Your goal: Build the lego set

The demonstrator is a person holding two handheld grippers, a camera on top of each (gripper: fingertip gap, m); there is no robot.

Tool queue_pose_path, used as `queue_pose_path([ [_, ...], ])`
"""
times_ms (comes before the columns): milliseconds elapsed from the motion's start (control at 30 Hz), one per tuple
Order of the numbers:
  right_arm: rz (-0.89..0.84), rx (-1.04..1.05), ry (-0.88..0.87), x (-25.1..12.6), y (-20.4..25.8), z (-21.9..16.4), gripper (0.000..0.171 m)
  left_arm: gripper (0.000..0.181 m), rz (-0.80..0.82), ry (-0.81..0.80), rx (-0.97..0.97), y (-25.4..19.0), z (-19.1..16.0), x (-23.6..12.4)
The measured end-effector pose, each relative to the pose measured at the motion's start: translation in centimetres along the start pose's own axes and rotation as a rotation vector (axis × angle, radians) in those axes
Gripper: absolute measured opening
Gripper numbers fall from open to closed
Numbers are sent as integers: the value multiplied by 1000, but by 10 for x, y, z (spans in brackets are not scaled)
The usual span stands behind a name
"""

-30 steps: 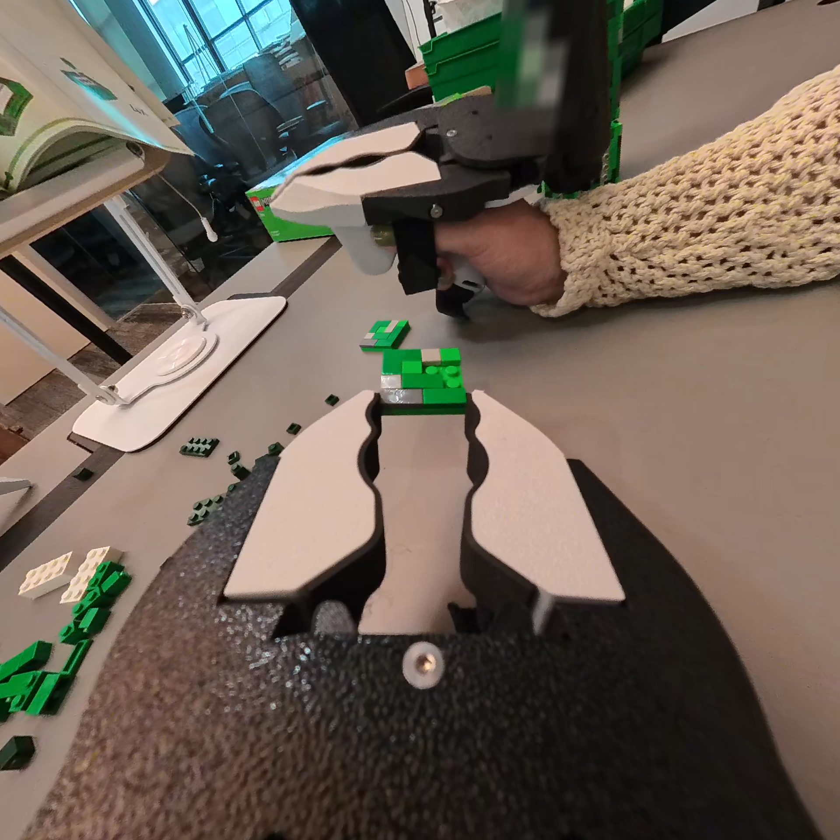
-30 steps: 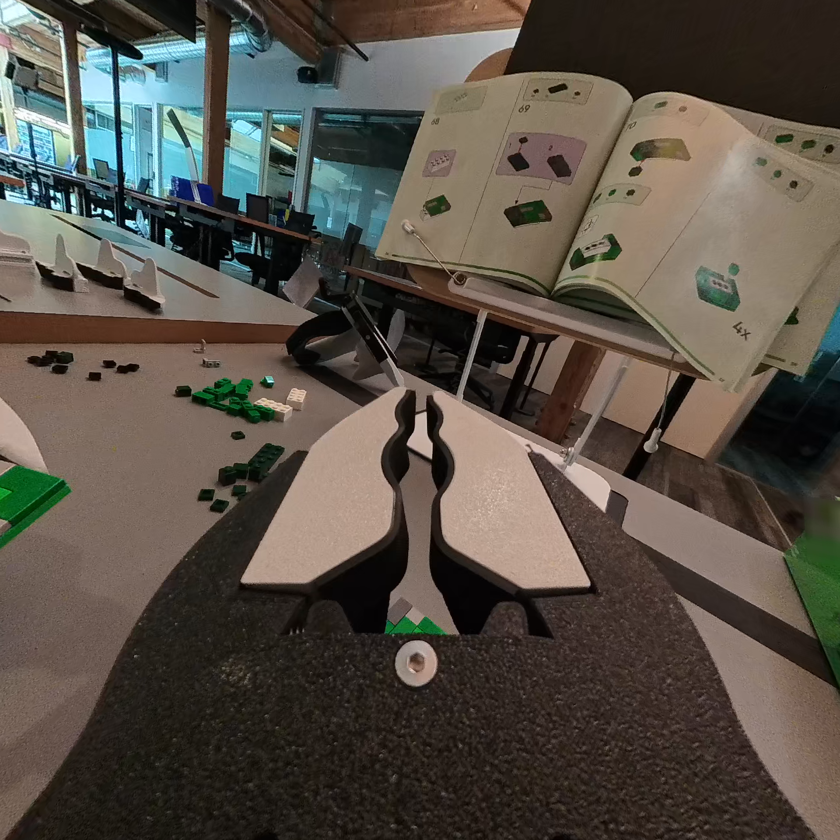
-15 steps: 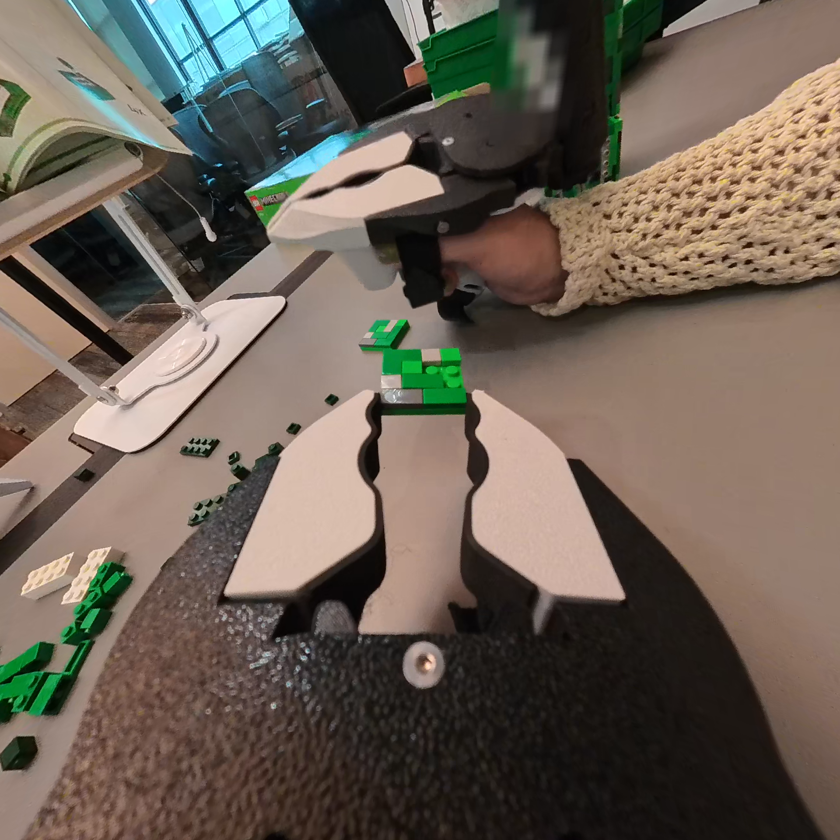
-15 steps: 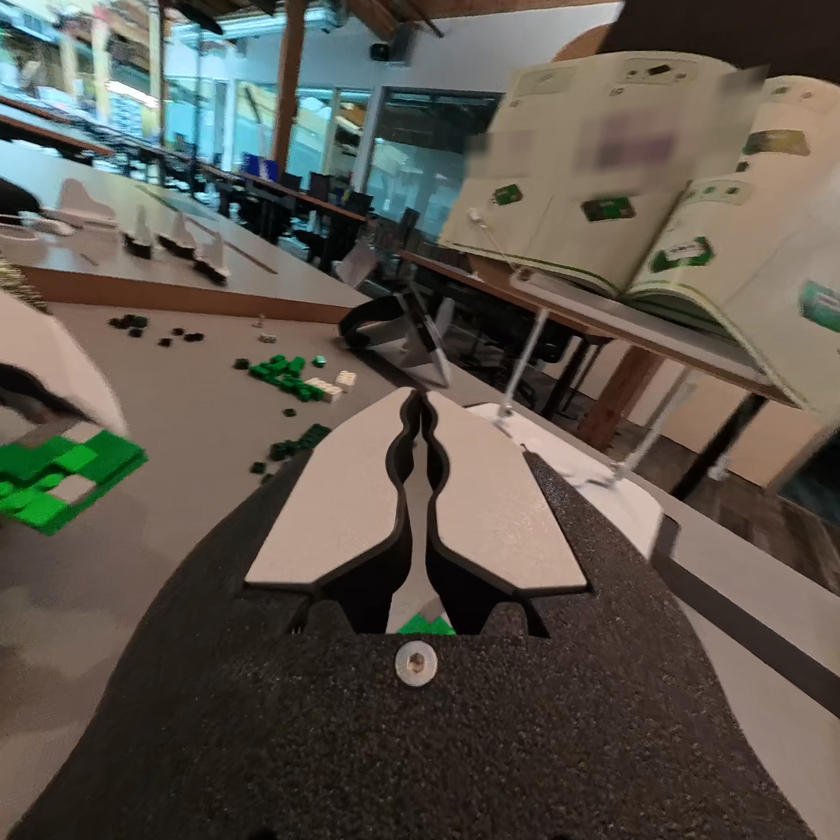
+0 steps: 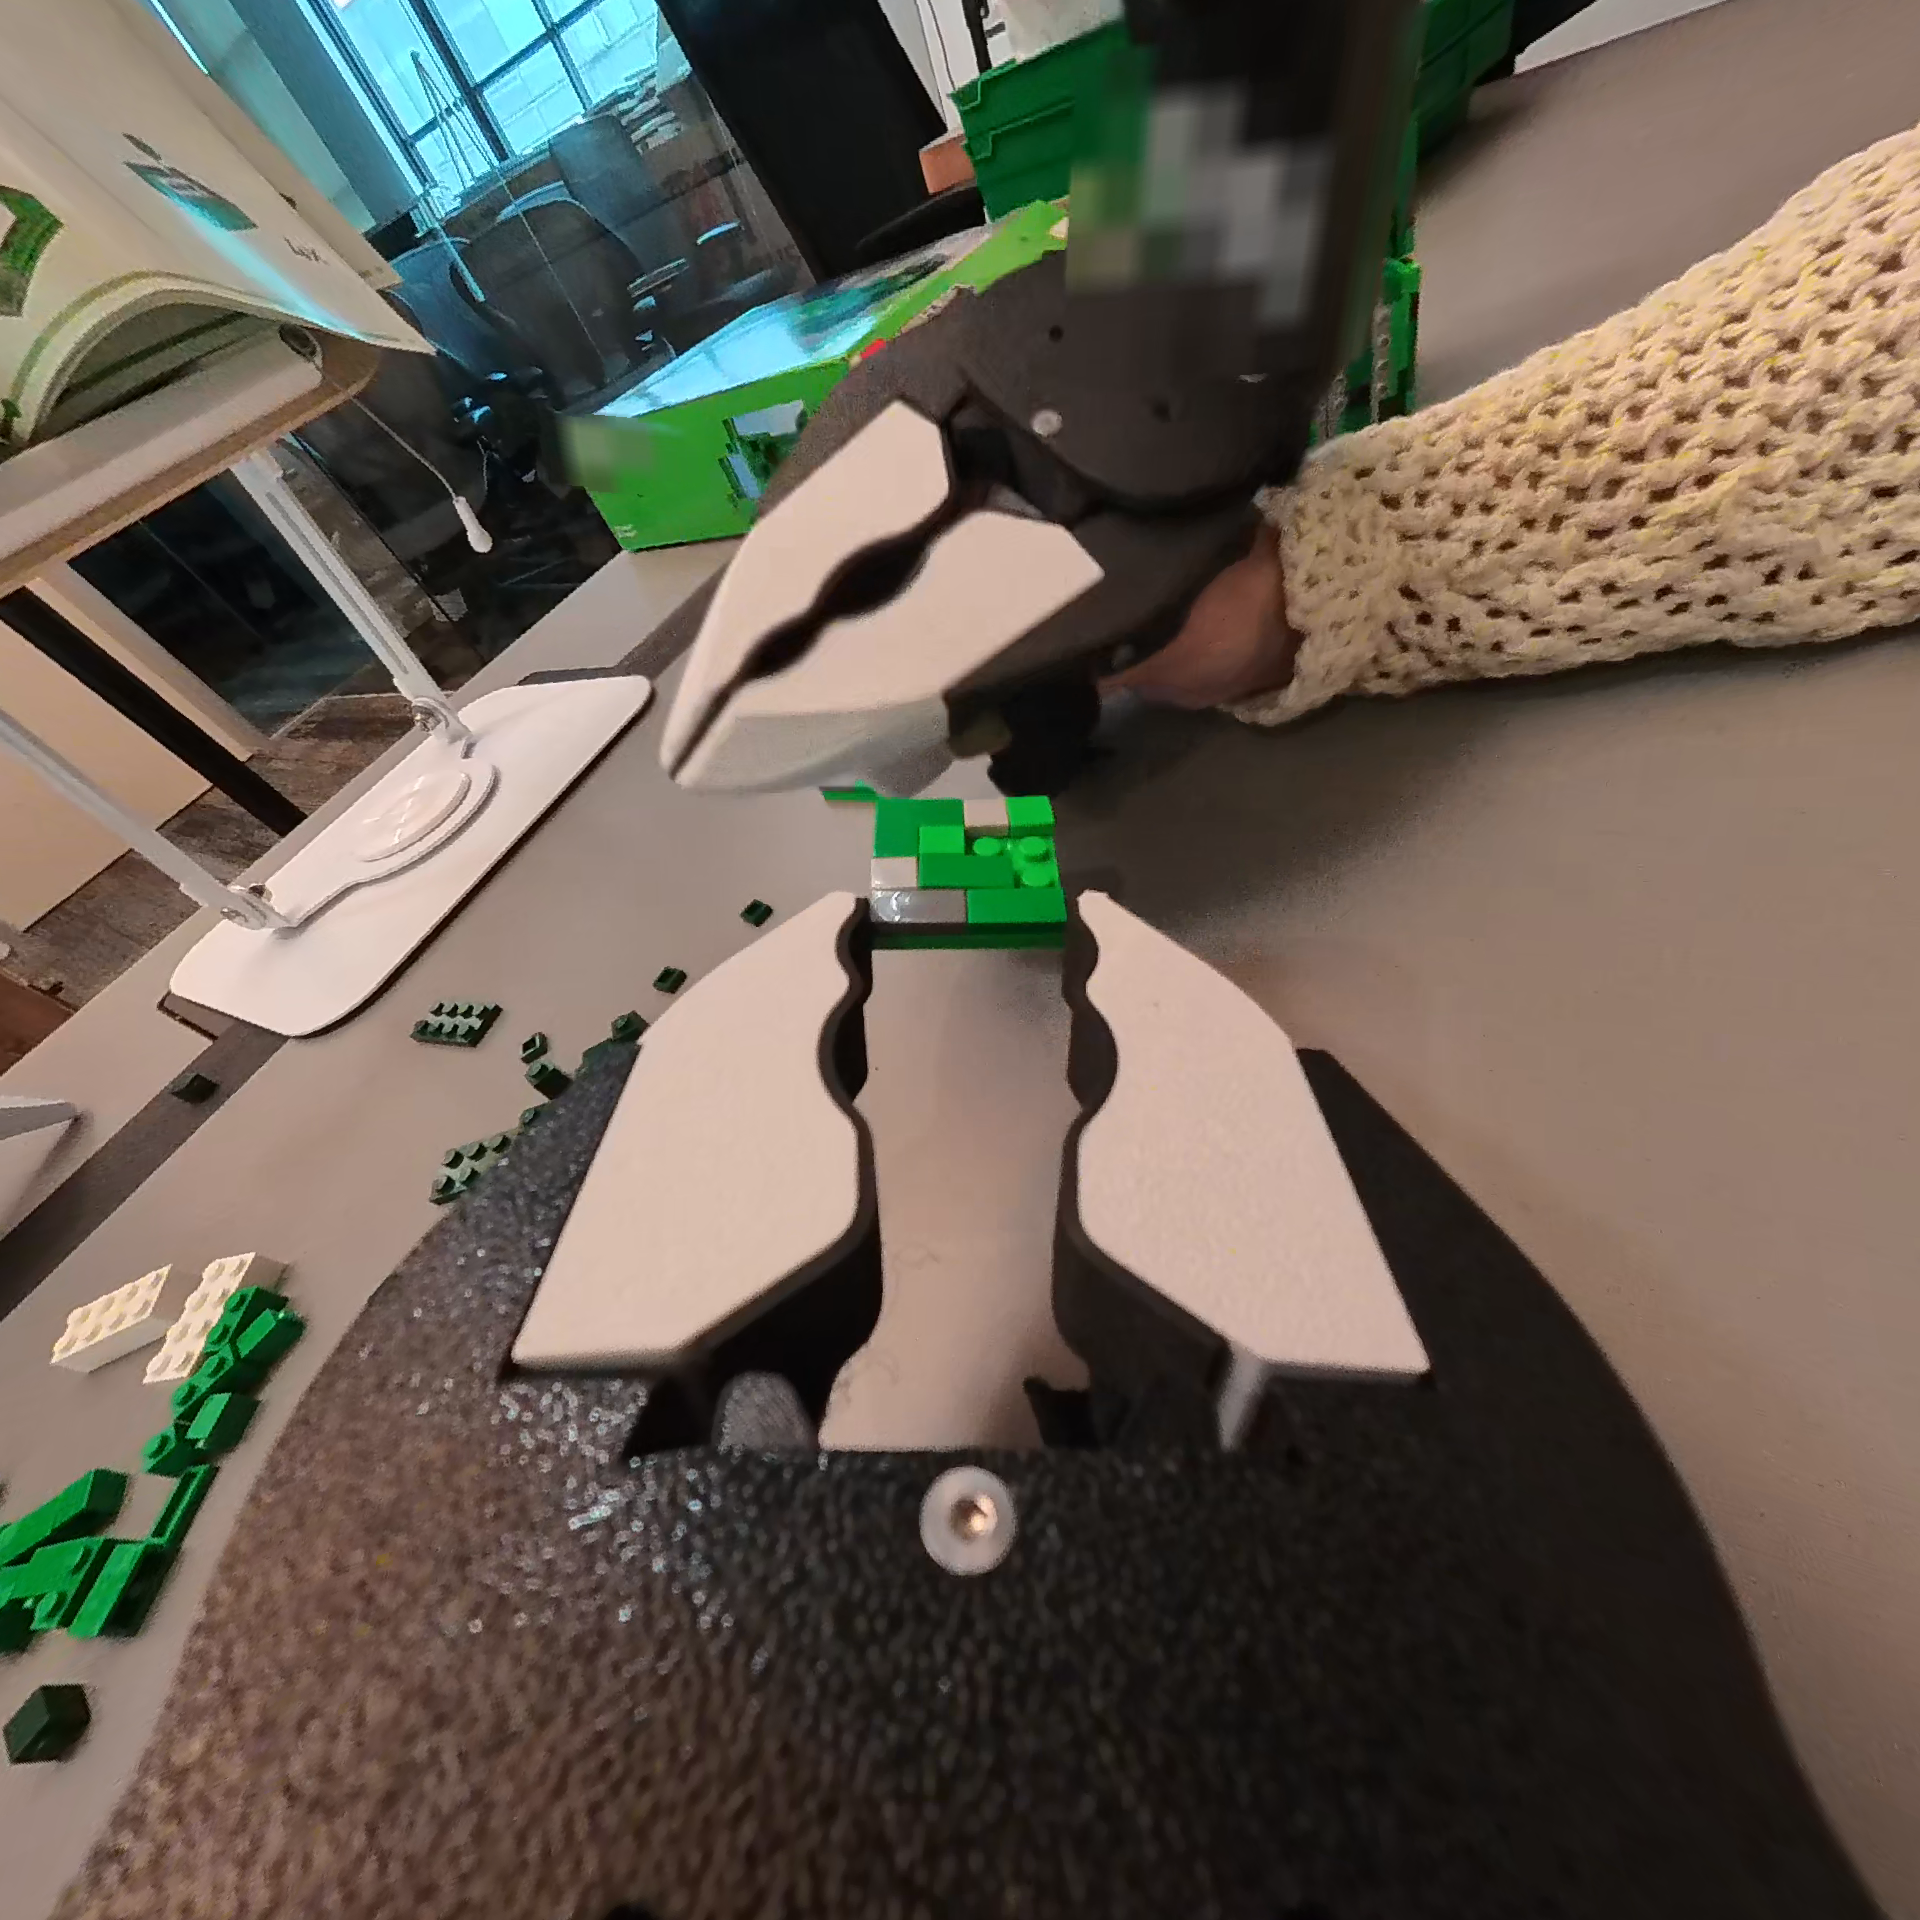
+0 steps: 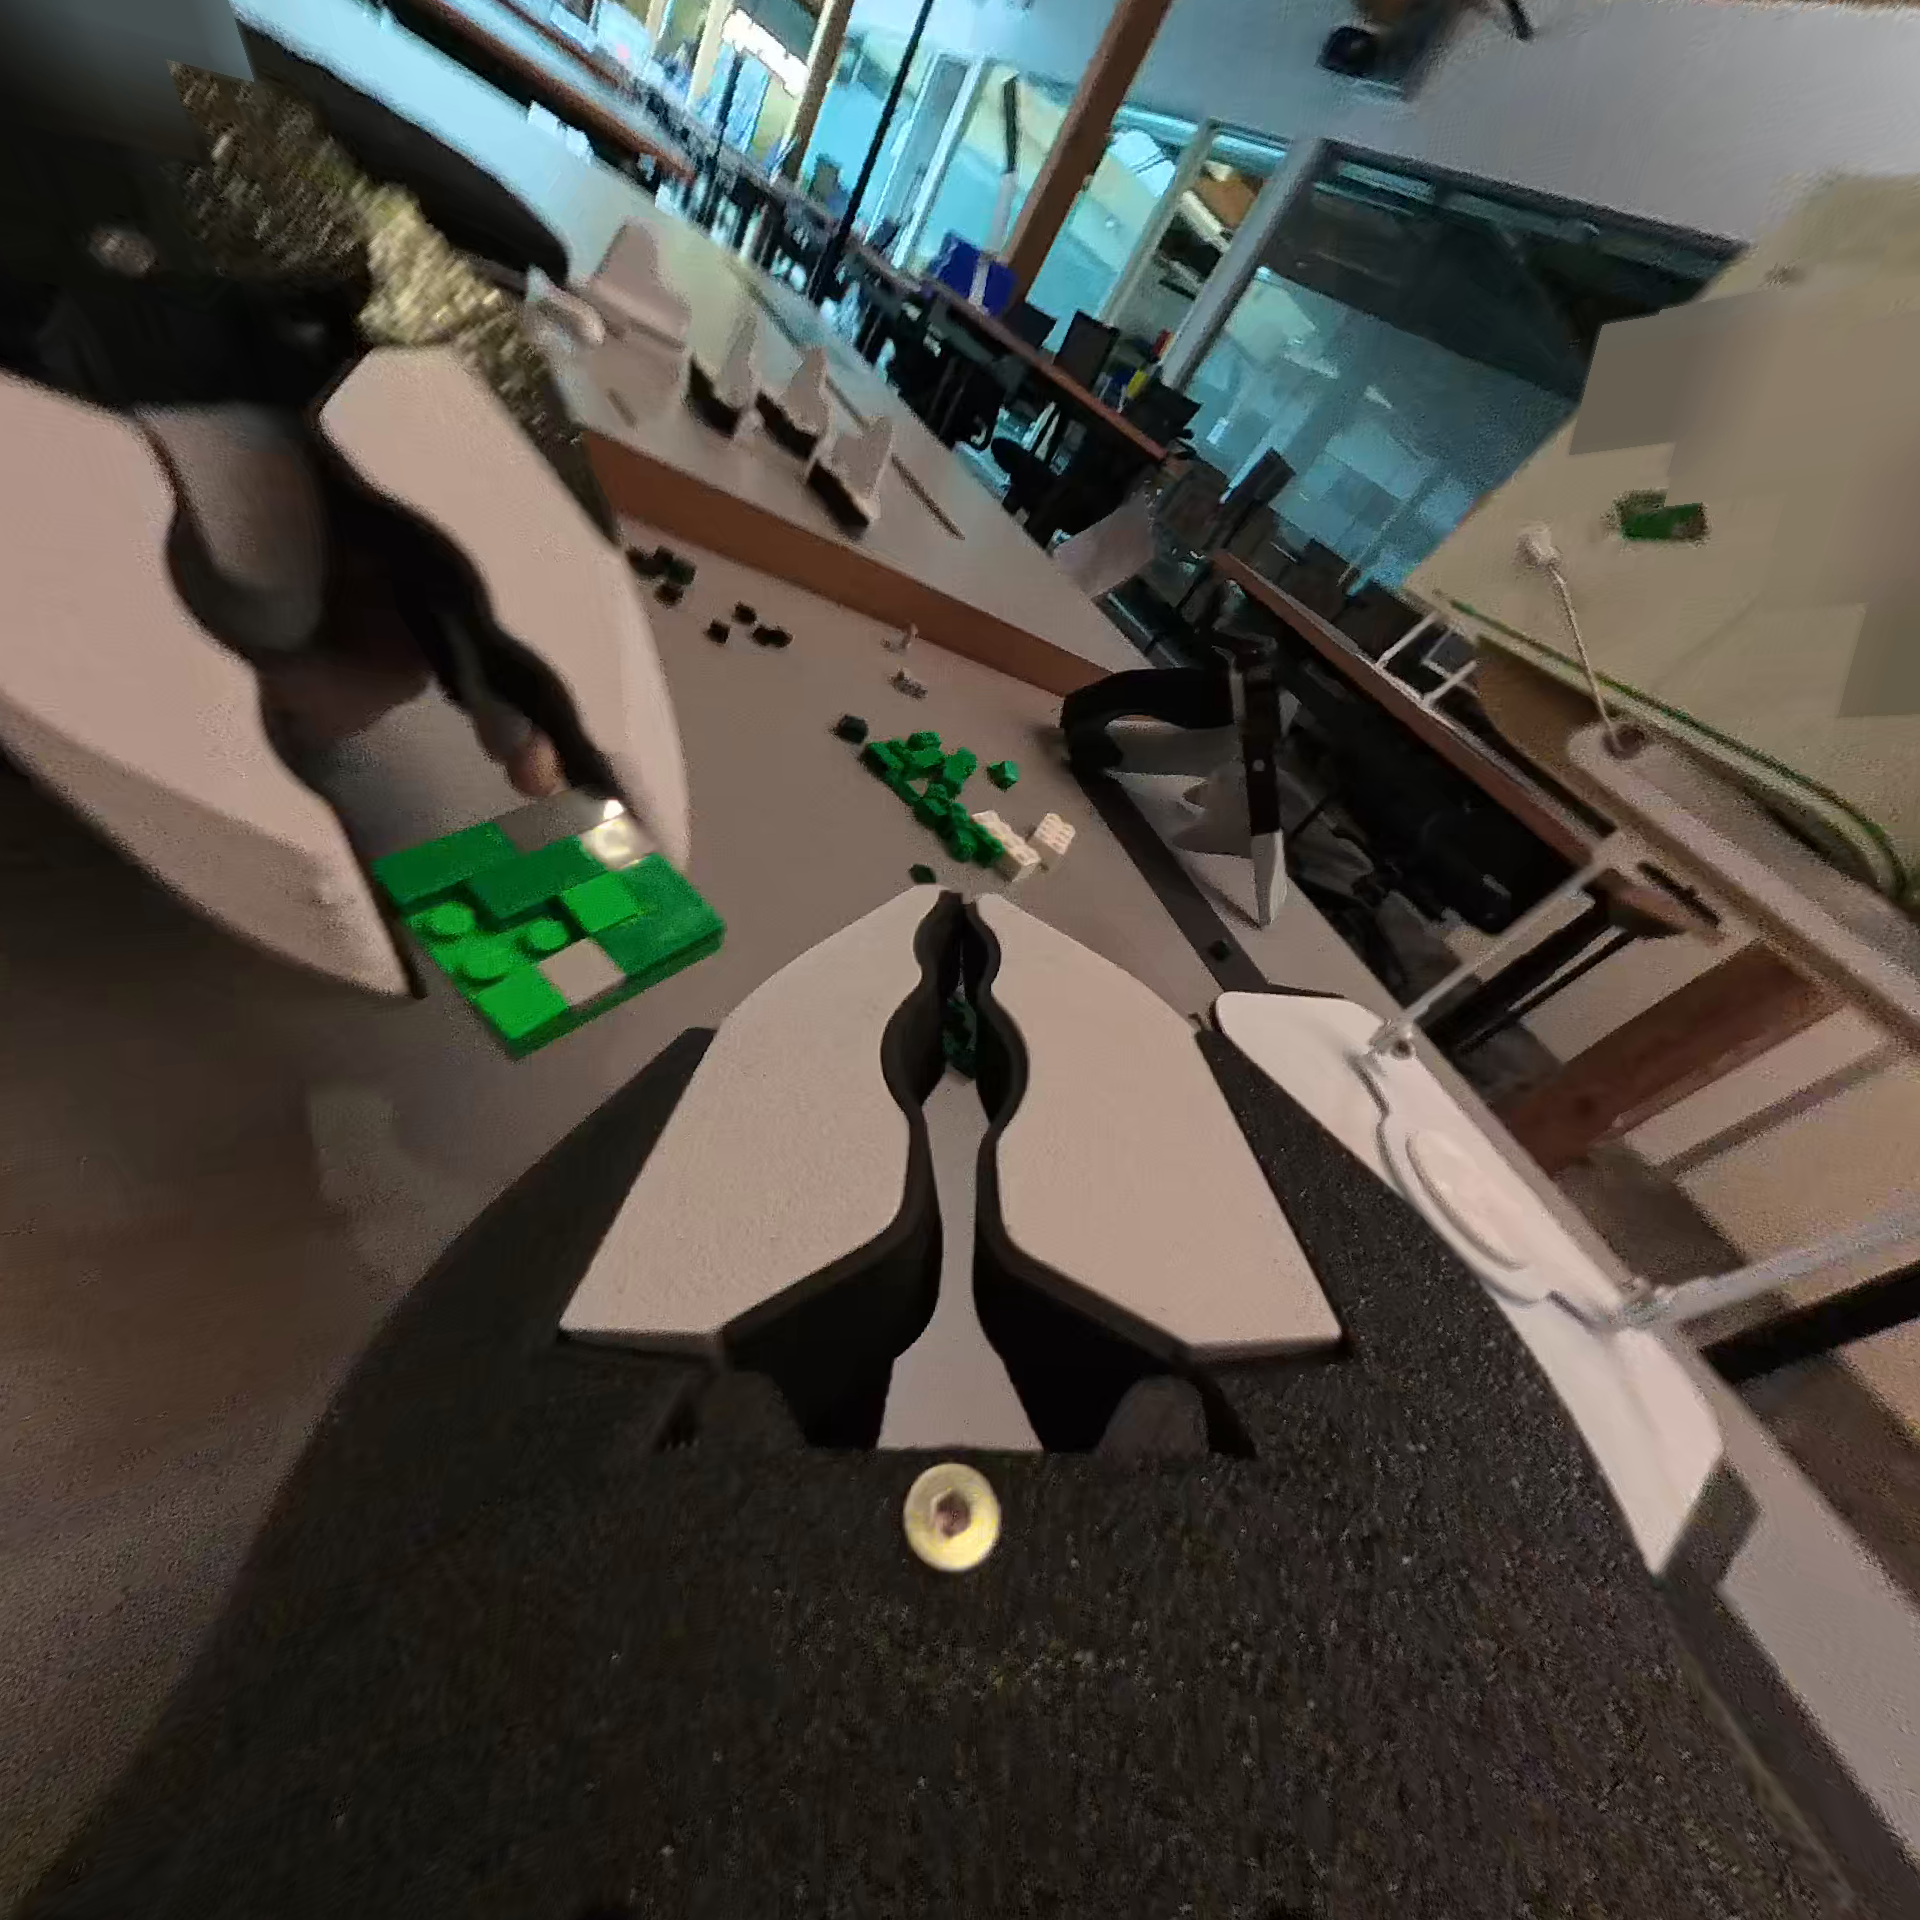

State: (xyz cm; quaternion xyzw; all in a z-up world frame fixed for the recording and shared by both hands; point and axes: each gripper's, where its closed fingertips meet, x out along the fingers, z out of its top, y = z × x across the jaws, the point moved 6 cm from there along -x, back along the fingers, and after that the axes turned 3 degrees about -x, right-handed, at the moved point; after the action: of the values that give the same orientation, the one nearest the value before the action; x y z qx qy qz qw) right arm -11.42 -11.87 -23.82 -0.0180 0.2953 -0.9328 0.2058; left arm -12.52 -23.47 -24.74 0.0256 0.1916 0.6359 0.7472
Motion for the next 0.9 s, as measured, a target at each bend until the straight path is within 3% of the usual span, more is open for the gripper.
queue_pose_path([
  [300, 74, -276, 100, 10, 27, -3, 0, 35, 0, 0, 2, 0, 0, 0],
  [600, 22, -239, 83, 9, 20, -1, 0, 35, 0, 0, 2, 0, 0, 0],
  [700, -154, -54, 31, -2, -10, -1, 0, 35, -1, 1, 2, -1, 0, 0],
  [900, -566, 487, -183, -57, -79, -24, 0, 35, -3, 4, 4, -1, 0, 0],
])
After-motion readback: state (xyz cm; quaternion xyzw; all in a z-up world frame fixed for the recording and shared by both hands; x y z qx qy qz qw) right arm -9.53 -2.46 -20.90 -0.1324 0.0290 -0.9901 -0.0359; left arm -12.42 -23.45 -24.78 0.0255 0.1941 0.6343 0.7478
